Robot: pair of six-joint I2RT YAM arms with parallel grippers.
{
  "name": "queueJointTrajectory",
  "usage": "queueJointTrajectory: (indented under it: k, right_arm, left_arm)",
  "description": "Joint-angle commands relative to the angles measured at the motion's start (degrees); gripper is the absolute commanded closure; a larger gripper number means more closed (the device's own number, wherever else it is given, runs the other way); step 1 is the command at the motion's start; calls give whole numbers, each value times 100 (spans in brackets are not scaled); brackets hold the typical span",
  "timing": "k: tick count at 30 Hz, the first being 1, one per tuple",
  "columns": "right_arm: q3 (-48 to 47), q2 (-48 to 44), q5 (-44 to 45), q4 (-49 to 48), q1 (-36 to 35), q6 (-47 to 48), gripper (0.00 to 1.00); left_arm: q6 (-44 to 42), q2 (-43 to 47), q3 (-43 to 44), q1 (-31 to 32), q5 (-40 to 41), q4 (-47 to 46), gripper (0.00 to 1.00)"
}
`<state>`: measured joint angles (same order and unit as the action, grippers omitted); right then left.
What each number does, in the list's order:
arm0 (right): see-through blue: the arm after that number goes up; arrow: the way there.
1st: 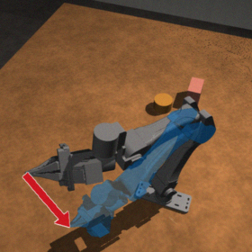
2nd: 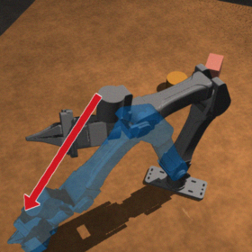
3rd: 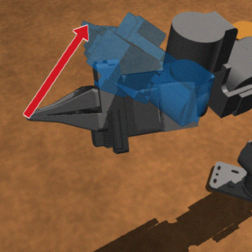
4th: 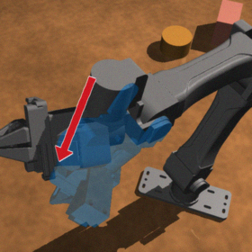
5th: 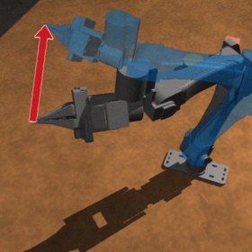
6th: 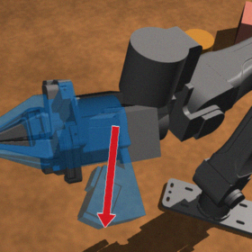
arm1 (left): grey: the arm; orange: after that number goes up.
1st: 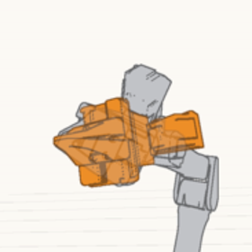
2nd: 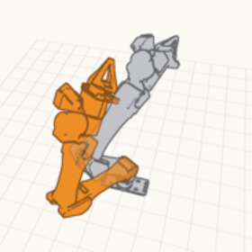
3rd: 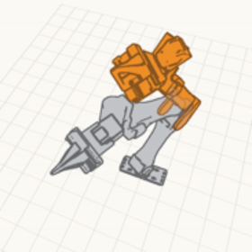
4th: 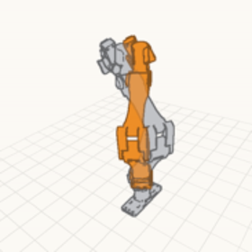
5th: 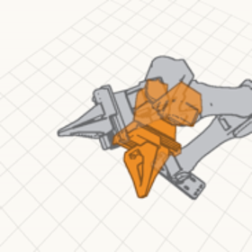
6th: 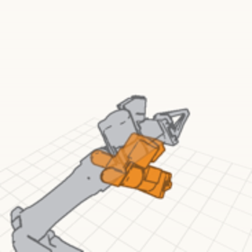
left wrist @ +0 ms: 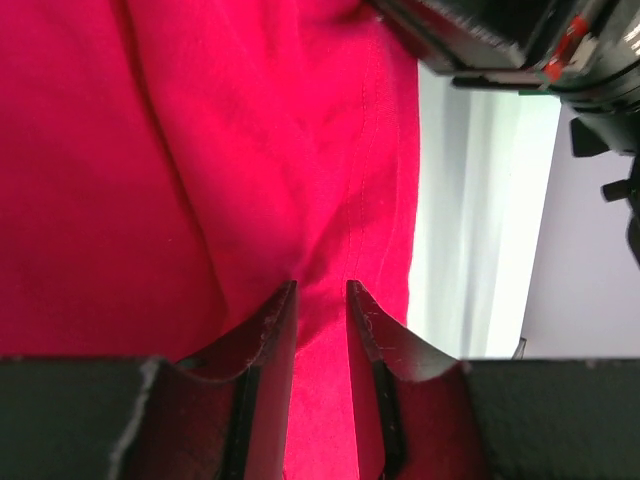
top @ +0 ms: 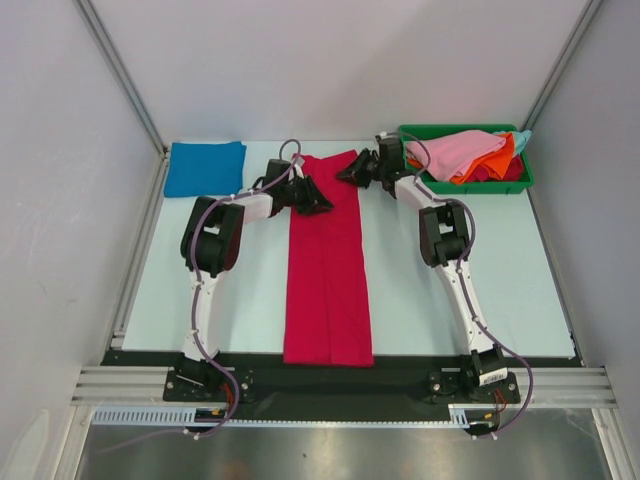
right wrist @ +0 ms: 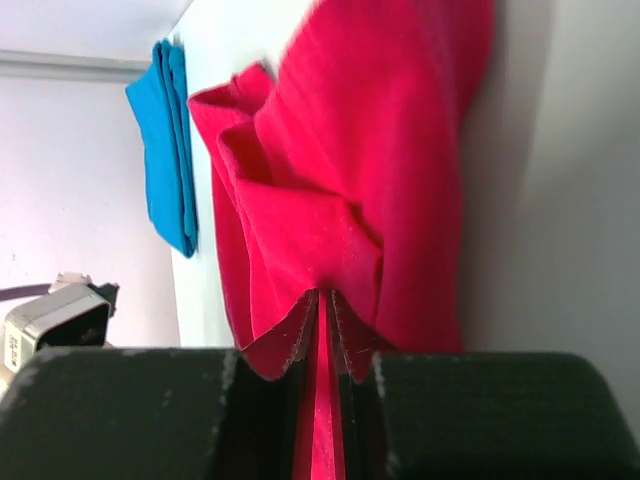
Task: Fold and stack the t-shirts
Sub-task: Fold the tshirt
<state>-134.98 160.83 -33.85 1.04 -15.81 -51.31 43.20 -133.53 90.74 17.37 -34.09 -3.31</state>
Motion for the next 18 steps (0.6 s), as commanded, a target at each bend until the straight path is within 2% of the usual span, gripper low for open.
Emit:
queueJointTrajectory:
  k: [1, 8, 14, 18]
  right_arm:
    - [-353, 71, 379, 98, 166, 121, 87]
    - [-793, 273, 379, 414, 395, 393, 87]
    - [-855, 150, 177, 678, 360, 736, 87]
    - [-697, -43, 89, 793, 377, 824, 85]
  left_arm:
    - [-39, -94, 23, -14, -81, 286, 68]
    - [-470, -24, 40, -14, -89, 778, 66]
    - [-576, 187, 320, -14, -624, 683, 59]
    - [-506, 336, 629, 4, -582, 780, 54]
